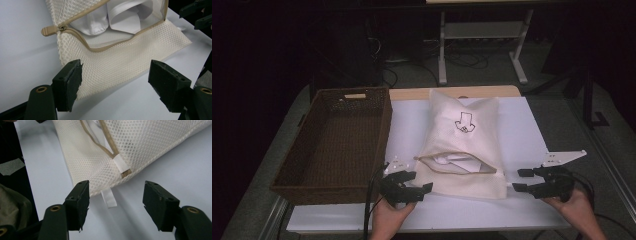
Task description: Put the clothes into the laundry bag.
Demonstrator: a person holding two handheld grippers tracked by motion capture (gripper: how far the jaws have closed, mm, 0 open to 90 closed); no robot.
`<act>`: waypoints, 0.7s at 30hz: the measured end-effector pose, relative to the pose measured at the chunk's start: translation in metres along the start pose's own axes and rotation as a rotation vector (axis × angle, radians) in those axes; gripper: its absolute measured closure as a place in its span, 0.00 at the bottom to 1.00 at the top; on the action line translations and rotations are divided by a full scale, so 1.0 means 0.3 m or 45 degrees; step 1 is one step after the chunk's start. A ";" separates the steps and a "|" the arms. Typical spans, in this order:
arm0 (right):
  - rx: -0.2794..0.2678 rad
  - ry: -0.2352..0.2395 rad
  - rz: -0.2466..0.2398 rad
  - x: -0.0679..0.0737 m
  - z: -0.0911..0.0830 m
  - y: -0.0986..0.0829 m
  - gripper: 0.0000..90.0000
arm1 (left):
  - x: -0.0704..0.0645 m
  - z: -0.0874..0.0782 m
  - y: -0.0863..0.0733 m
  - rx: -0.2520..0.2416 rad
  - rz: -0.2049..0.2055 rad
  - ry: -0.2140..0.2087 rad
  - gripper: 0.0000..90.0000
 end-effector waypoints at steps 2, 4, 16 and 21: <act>0.000 0.000 0.005 0.002 -0.001 -0.008 0.41 | -0.003 0.002 -0.006 0.001 0.003 0.001 0.29; -0.001 -0.006 0.008 0.003 -0.002 -0.016 0.41 | -0.004 0.001 -0.009 0.002 0.011 0.002 0.29; -0.008 -0.022 0.006 0.022 -0.010 -0.051 0.39 | -0.002 -0.007 -0.033 -0.007 0.042 -0.002 0.29; -0.015 -0.026 -0.006 0.033 -0.013 -0.052 0.38 | -0.006 -0.006 -0.036 -0.009 0.054 0.010 0.29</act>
Point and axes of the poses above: each handheld gripper's, and its own axes: z roughly forward along the jaws, y roughly out of its top, x roughly to its left, the point moved 2 cm from there along z, roughly forward along the jaws, and after that the axes turned 2 degrees about x, right-handed, at the moved point
